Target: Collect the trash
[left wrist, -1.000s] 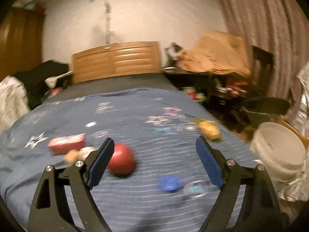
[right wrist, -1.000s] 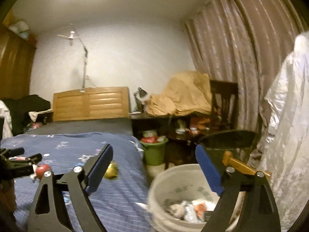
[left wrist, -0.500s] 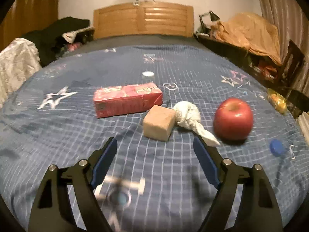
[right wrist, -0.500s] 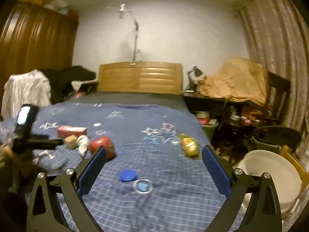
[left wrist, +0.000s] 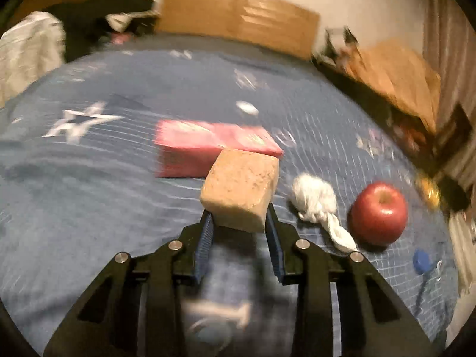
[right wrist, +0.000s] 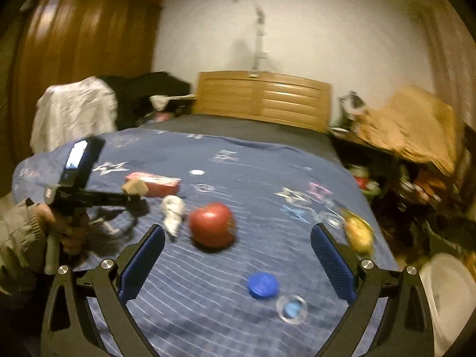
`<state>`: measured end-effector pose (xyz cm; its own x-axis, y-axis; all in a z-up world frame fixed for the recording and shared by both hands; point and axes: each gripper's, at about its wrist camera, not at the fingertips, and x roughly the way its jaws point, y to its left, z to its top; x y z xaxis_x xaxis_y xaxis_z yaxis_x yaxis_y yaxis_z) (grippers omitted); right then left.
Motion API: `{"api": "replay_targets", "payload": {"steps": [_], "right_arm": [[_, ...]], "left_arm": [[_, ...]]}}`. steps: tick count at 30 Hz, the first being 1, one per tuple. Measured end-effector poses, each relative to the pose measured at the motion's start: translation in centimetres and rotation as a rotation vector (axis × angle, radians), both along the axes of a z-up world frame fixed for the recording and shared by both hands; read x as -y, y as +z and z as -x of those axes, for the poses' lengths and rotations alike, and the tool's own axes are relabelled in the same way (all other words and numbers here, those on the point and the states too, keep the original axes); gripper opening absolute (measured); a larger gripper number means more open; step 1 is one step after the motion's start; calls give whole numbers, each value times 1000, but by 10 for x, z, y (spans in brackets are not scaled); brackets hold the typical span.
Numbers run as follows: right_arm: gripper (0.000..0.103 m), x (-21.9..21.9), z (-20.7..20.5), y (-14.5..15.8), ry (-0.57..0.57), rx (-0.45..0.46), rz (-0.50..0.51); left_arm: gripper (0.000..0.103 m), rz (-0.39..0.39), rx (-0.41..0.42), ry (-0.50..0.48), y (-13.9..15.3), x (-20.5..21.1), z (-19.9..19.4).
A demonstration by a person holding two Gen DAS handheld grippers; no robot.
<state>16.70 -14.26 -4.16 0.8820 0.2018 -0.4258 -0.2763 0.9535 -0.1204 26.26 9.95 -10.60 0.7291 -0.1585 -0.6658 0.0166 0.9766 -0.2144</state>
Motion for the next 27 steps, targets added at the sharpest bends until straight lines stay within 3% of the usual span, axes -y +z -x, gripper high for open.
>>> {"api": "replay_targets", "payload": {"steps": [5, 7, 9, 10, 12, 17, 19, 23, 27], "right_arm": [[96, -61, -57, -6, 196, -121, 47], [88, -84, -79, -15, 250, -181, 75], [74, -109, -104, -29, 294, -255, 126], [70, -121, -118, -37, 305, -286, 158], [65, -137, -144, -53, 291, -325, 211], [62, -149, -189, -83, 232, -388, 295], [56, -151, -200, -101, 208, -428, 335], [35, -149, -208, -116, 208, -445, 306], [32, -132, -190, -92, 198, -423, 163]], "left_arm": [[32, -58, 45, 166, 10, -44, 37], [32, -83, 23, 188, -1, -53, 32], [32, -76, -28, 185, -17, -56, 28], [32, -42, -75, 167, -25, -59, 23], [32, -28, -73, 174, -24, -63, 22], [32, -58, -106, 178, -26, -58, 18], [32, -56, -110, 177, -29, -59, 19], [32, -43, -118, 175, -29, -60, 15], [32, -34, -117, 173, -31, -60, 13]]}}
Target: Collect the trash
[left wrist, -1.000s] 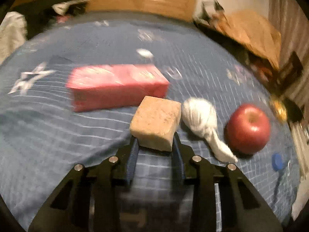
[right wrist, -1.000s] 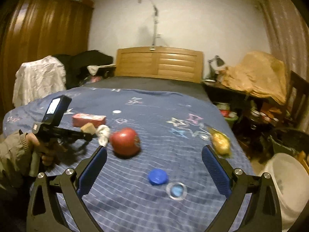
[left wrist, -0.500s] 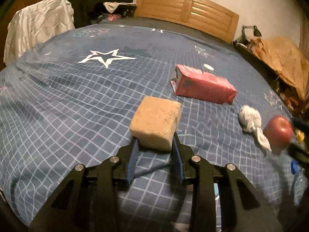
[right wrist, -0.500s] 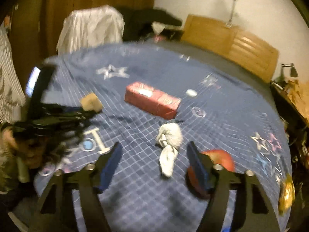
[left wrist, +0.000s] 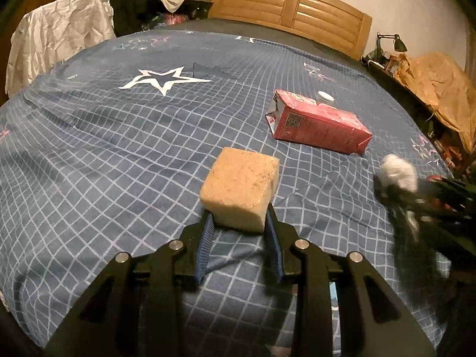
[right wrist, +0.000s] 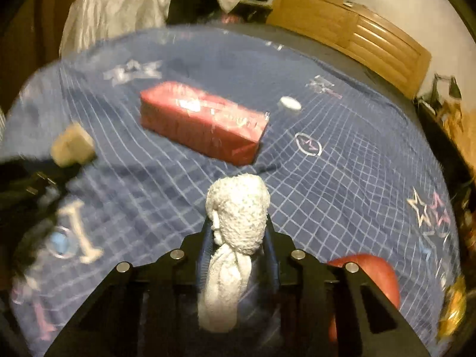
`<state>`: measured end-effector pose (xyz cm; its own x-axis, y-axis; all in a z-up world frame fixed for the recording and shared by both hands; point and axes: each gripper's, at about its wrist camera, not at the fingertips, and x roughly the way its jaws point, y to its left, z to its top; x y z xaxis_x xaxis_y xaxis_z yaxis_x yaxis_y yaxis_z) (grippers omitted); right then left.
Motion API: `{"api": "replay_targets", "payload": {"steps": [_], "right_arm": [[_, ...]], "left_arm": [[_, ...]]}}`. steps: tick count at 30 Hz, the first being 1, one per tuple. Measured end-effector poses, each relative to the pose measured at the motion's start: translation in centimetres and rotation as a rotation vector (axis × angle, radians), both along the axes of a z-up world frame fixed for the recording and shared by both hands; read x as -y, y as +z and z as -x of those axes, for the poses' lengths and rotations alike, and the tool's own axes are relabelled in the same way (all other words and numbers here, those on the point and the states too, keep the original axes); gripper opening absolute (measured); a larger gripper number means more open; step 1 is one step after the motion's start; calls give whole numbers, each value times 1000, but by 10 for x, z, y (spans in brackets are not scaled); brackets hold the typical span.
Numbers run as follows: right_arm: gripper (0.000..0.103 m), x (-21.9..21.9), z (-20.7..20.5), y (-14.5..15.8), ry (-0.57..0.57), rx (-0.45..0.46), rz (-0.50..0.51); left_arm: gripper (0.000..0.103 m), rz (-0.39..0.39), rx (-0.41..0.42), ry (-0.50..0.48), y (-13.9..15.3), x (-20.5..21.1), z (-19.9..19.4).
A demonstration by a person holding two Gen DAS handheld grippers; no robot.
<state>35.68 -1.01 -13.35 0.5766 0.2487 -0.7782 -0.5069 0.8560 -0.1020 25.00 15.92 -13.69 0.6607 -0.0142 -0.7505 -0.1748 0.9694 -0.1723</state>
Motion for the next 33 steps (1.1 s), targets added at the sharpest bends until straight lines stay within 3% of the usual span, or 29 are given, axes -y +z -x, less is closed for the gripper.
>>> {"api": "replay_targets", "payload": {"steps": [3, 7, 11, 17, 20, 23, 25, 26, 27, 28, 33], "right_arm": [[32, 29, 37, 28, -33, -10, -130], [33, 76, 91, 43, -114, -36, -205], [33, 130, 141, 39, -229, -62, -244], [33, 176, 186, 23, -347, -69, -301], [35, 176, 185, 7, -356, -74, -312], [42, 169, 179, -18, -341, -84, -280], [47, 169, 182, -18, -325, -54, -301], [55, 168, 183, -17, -322, -47, -302], [69, 170, 187, -11, -325, -13, -297], [76, 171, 190, -8, -328, 13, -296], [79, 177, 204, -3, -338, 58, -298]], "left_arm": [[32, 11, 6, -6, -1, -3, 0], [32, 28, 22, -30, 0, -2, 3], [32, 5, 81, -84, 16, 10, 27], [32, 62, 66, -324, 28, 68, 74], [33, -33, 27, -339, 14, 95, 71], [36, -186, 48, -319, -6, 112, 63], [38, -234, 57, -317, -4, 119, 66], [48, -228, 63, -321, -1, 119, 67], [58, -207, 72, -323, 1, 117, 68], [60, -188, 80, -319, 3, 114, 69], [64, -66, 116, -304, 8, 97, 77]]}}
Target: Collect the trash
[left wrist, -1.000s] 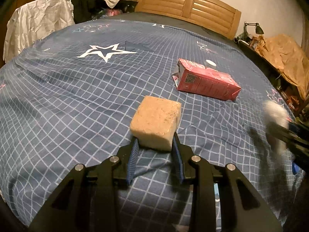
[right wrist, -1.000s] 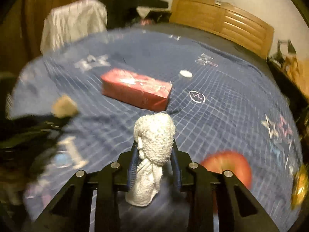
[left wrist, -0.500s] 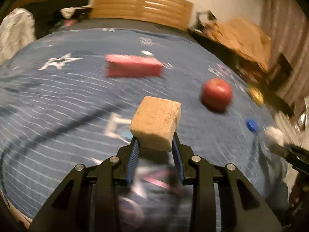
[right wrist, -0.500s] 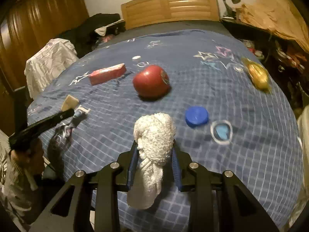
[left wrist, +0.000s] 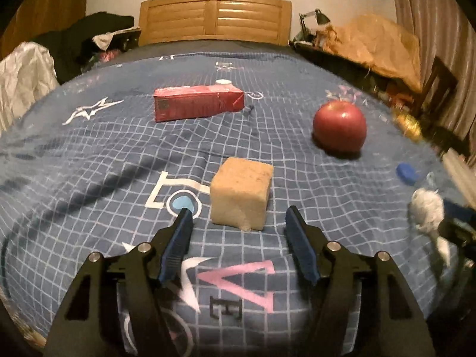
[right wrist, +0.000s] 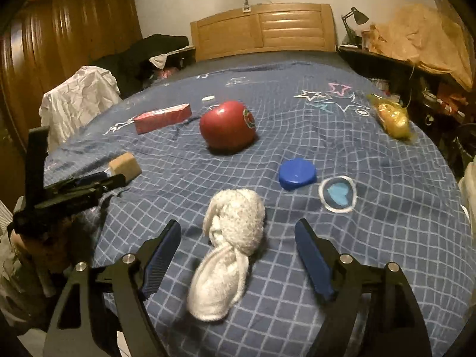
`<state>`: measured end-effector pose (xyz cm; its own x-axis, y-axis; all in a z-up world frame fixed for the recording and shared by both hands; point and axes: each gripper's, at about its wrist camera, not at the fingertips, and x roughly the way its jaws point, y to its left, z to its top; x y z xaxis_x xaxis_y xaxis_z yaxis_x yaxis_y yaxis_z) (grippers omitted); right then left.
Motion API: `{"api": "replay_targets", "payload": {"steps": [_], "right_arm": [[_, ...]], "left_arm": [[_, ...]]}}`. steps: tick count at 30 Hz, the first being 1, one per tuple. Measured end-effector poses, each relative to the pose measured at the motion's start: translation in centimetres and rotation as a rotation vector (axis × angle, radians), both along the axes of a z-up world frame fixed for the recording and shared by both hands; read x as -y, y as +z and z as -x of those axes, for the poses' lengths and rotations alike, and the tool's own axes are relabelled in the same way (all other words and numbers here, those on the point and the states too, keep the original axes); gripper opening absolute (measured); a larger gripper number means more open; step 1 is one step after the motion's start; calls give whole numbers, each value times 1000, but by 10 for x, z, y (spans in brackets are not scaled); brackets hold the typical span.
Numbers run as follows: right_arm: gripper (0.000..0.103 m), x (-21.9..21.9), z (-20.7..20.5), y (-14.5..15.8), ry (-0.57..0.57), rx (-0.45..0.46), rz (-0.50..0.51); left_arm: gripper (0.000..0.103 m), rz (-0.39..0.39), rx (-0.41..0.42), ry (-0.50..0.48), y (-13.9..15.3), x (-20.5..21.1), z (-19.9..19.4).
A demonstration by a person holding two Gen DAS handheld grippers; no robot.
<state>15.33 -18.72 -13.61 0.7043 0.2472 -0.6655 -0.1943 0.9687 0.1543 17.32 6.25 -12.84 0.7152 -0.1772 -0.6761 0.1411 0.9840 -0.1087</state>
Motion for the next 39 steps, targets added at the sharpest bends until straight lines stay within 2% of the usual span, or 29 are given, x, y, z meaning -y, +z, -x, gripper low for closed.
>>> {"api": "replay_targets", "payload": {"steps": [2, 5, 7, 9, 10, 11, 12, 15, 20, 24, 30, 34, 39], "right_arm": [[79, 3, 2, -2, -7, -1, -15], [76, 2, 3, -5, 2, -5, -27], [66, -2, 2, -7, 17, -4, -23], [47, -4, -2, -13, 21, -23, -23], [44, -4, -3, -16, 18, -33, -28], [37, -2, -2, -17, 12, -34, -33], [30, -1, -2, -17, 9, -32, -38], [28, 4, 2, -12, 4, -14, -59], [27, 4, 12, 0, 9, 28, -62], [27, 3, 23, 10, 16, 60, -59], [27, 7, 40, 21, 18, 96, -53], [27, 17, 52, 32, 4, 128, -57], [27, 52, 70, 57, -71, 192, -55]], "left_arm": [[64, 25, 1, 7, 0, -3, -2], [64, 13, 6, 9, 1, 3, -6], [64, -8, 6, -1, 1, 8, -11], [64, -36, -24, -8, -1, 14, -19], [64, -45, -38, -3, -3, 16, -23], [57, -48, -49, -4, -5, 16, -25], [37, -56, -64, -11, -8, 17, -27], [34, -42, -52, -7, -7, 15, -23], [34, -9, 3, 65, 15, 13, 0], [34, -83, 41, 140, 34, 29, 15], [34, -171, 81, 192, 48, 53, 31], [34, -192, 83, 180, 56, 70, 35], [34, -200, 133, 107, 78, 110, 36]]}}
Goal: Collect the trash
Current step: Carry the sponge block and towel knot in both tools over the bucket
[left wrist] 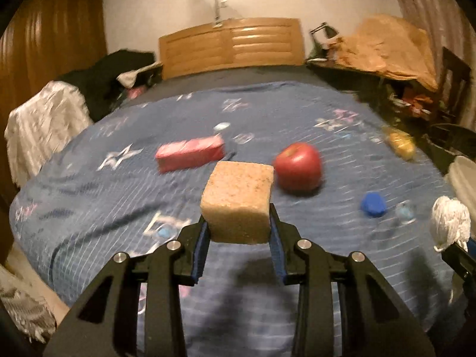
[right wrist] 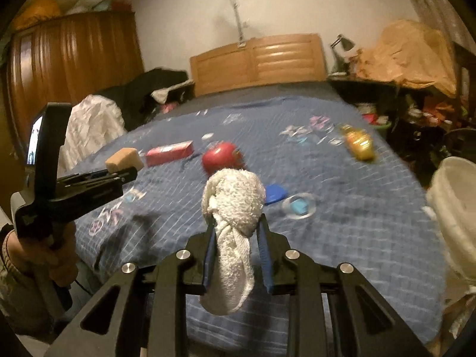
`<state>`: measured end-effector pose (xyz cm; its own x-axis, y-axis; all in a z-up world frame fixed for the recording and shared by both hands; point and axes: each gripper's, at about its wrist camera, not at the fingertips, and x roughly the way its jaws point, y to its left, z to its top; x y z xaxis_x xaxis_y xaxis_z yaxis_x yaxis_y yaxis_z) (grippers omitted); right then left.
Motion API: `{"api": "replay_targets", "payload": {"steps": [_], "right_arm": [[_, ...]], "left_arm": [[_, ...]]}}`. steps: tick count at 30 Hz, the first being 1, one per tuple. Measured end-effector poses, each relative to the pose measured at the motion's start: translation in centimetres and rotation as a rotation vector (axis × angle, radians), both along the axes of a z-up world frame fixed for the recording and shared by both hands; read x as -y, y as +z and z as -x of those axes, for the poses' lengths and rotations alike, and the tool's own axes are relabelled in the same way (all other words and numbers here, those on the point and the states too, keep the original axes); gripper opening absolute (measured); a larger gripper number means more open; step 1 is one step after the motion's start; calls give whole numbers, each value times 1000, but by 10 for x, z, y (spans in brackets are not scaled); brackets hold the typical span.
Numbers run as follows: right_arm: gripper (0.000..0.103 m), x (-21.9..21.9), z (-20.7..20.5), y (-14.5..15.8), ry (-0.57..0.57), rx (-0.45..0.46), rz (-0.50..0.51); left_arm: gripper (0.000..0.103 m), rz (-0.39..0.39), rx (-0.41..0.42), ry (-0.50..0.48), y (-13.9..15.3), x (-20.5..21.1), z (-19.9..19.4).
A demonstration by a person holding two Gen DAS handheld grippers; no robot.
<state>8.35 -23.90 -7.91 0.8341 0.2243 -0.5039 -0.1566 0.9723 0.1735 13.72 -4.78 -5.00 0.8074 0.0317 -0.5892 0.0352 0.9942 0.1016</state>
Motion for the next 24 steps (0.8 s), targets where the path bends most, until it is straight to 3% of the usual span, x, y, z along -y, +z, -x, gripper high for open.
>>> {"api": "replay_targets", "payload": {"steps": [7, 14, 19, 24], "right_arm": [[27, 108, 29, 51, -230, 68, 2], [27, 223, 51, 84, -427, 25, 56], [27, 305, 62, 95, -544, -20, 68], [27, 368, 66, 90, -587, -81, 53]], "left_arm": [[34, 7, 61, -222, 43, 108, -5], [34, -10, 98, -462, 69, 245, -11], [34, -23, 68, -614, 69, 335, -16], [34, -49, 44, -737, 56, 397, -13]]}}
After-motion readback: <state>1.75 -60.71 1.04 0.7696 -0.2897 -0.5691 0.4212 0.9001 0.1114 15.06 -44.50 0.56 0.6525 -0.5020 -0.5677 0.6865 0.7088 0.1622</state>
